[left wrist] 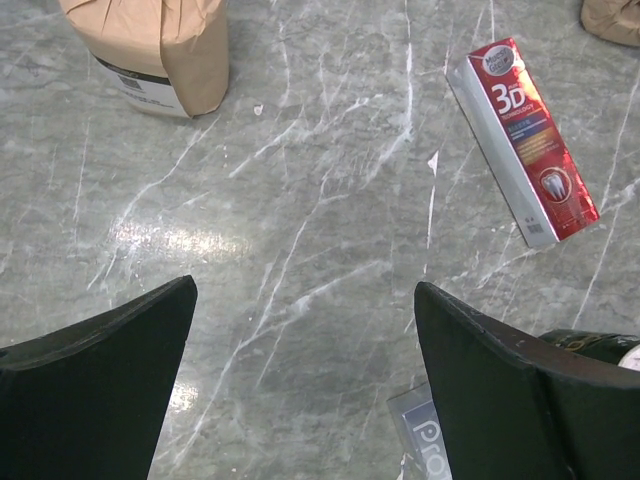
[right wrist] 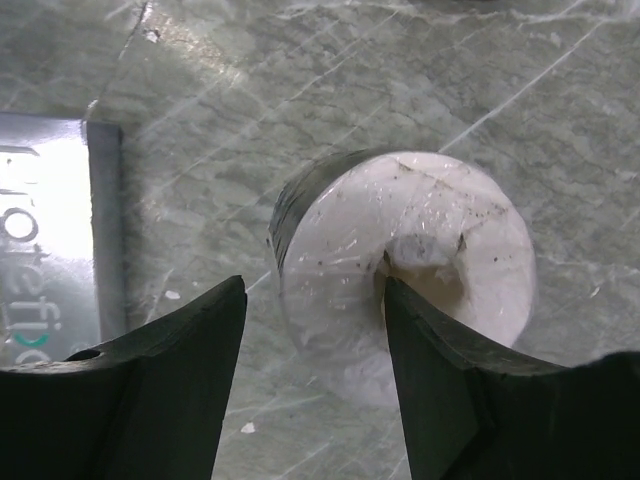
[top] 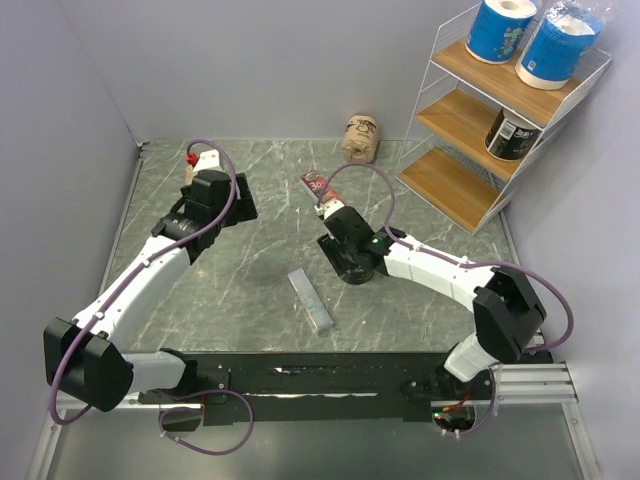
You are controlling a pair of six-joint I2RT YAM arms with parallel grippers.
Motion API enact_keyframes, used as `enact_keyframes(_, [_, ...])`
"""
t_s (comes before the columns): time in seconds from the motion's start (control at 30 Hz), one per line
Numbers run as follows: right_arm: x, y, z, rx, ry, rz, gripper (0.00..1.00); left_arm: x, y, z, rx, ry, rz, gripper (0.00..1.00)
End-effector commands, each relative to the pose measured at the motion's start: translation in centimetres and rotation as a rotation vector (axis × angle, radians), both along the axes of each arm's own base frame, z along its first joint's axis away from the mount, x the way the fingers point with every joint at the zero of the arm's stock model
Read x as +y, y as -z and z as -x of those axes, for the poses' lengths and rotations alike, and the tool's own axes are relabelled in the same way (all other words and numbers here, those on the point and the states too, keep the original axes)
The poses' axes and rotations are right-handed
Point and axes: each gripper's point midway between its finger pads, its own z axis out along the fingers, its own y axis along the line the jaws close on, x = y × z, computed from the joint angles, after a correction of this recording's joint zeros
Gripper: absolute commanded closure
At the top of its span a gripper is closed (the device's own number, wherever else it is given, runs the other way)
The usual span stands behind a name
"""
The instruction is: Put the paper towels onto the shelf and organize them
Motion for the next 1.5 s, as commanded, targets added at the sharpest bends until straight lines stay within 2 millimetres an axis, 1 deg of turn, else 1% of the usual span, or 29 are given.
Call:
enact_keyframes(0.0, [0.8,-0.3,-1.9,-0.045,-0.01,-0.002,0.37,-0.6,-2.0,-0.9,-0.047,0.008,0.045,0.04])
enact_keyframes(0.07, [0.7,0.4,-2.0,-0.03,-0.009,0.022,0.4,-0.6,-1.9,-1.0,-0.045,0.007,0.04,0.04])
enact_keyframes(0.3, [0.3,0.5,-2.4,-0.042,-0.004,0.067,0.47,-0.3,-1.9,-1.0,-0.046,-0.001,0.036,0.04])
enact_keyframes(0.43, [-0.3,-0.1,-2.6,-0.068,-0.045,0.114,0.52,-0.2,-2.0,-1.0,-0.047,-0.011,0.046,0.03])
enact_keyframes(0.5, [-0.3,-1.2,-2.6,-0.098,-0.116,0.129,0.56,-0.1,-2.3,-1.0,-0.057,-0.013,0.055,0.03])
enact_keyframes(0.53, [-0.3,-2.5,-2.7,-0.137,-0.156,0.132,0.59,0.0,-2.3,-1.0,-0.057,-0.017,0.055,0.03])
enact_keyframes(0.6, [-0.5,-3.8,-2.9,-0.18,-0.188,0.141,0.62,0.3,-2.6,-0.9,-0.064,-0.025,0.055,0.04])
enact_keyframes(0.63, [-0.8,-5.3,-3.2,-0.223,-0.206,0.155,0.63,0.3,-2.6,-1.0,-0.066,-0.027,0.057,0.04])
enact_keyframes(0.7, [-1.3,-6.9,-3.5,-0.263,-0.217,0.174,0.64,0.4,-2.8,-0.9,-0.07,-0.029,0.063,0.04])
enact_keyframes(0.73, [-1.7,-8.8,-4.3,-0.318,-0.223,0.2,0.65,0.4,-3.0,-0.9,-0.075,-0.026,0.067,0.04])
enact_keyframes(0.77, [-2.2,-9.9,-4.9,-0.347,-0.216,0.215,0.65,0.3,-2.9,-0.9,-0.073,-0.025,0.07,0.03])
enact_keyframes(0.8, [-3.3,-11.1,-6.0,-0.38,-0.188,0.234,0.65,0.4,-3.0,-0.8,-0.076,-0.025,0.072,0.04])
enact_keyframes(0.83, [-3.9,-13.5,-7.3,-0.436,-0.177,0.249,0.65,0.3,-3.0,-0.8,-0.076,-0.023,0.075,0.03])
enact_keyframes(0.87, [-4.7,-15.0,-8.4,-0.47,-0.147,0.25,0.65,0.3,-3.1,-0.8,-0.079,-0.022,0.078,0.03])
enact_keyframes(0.9, [-6.7,-16.3,-9.9,-0.496,-0.091,0.251,0.65,0.3,-3.2,-0.7,-0.083,-0.02,0.08,0.03])
enact_keyframes(0.93, [-7.4,-18.3,-11.0,-0.535,-0.072,0.243,0.65,0.3,-3.3,-0.7,-0.084,-0.018,0.08,0.04])
enact_keyframes(0.97, [-7.7,-19.4,-11.8,-0.561,-0.069,0.232,0.65,0.4,-3.3,-0.6,-0.085,-0.021,0.082,0.04])
enact_keyframes(1.0, [-8.6,-20.3,-12.6,-0.591,-0.045,0.239,0.65,0.4,-3.4,-0.6,-0.087,-0.021,0.081,0.03])
enact_keyframes(1.03, [-10.0,-21.1,-13.4,-0.617,-0.036,0.278,0.65,0.5,-3.4,-0.6,-0.088,-0.024,0.084,0.04])
enact_keyframes(1.1, [-10.8,-22.3,-14.5,-0.664,-0.038,0.306,0.65,0.5,-3.2,-0.7,-0.087,-0.028,0.081,0.03])
enact_keyframes(1.13, [-12.2,-22.9,-15.4,-0.673,-0.021,0.337,0.65,0.6,-3.2,-0.7,-0.084,-0.03,0.077,0.04])
enact_keyframes(1.2, [-13.1,-23.6,-16.4,-0.682,-0.012,0.353,0.65,0.7,-3.0,-0.8,-0.079,-0.04,0.076,0.04])
enact_keyframes(1.23, [-13.6,-24.2,-17.0,-0.699,-0.004,0.367,0.65,0.7,-2.9,-0.8,-0.076,-0.036,0.078,0.03])
enact_keyframes(1.27, [-14.6,-24.6,-17.4,-0.712,0.018,0.374,0.65,0.4,-2.7,-0.8,-0.07,-0.028,0.082,0.03])
enact_keyframes(1.37, [-15.3,-25.5,-18.3,-0.744,0.029,0.382,0.66,-0.1,-2.6,-0.7,-0.06,-0.004,0.1,0.04])
enact_keyframes(1.47, [-15.2,-26.0,-18.8,-0.755,0.021,0.397,0.66,-0.1,-2.9,-0.7,-0.068,-0.002,0.104,0.03])
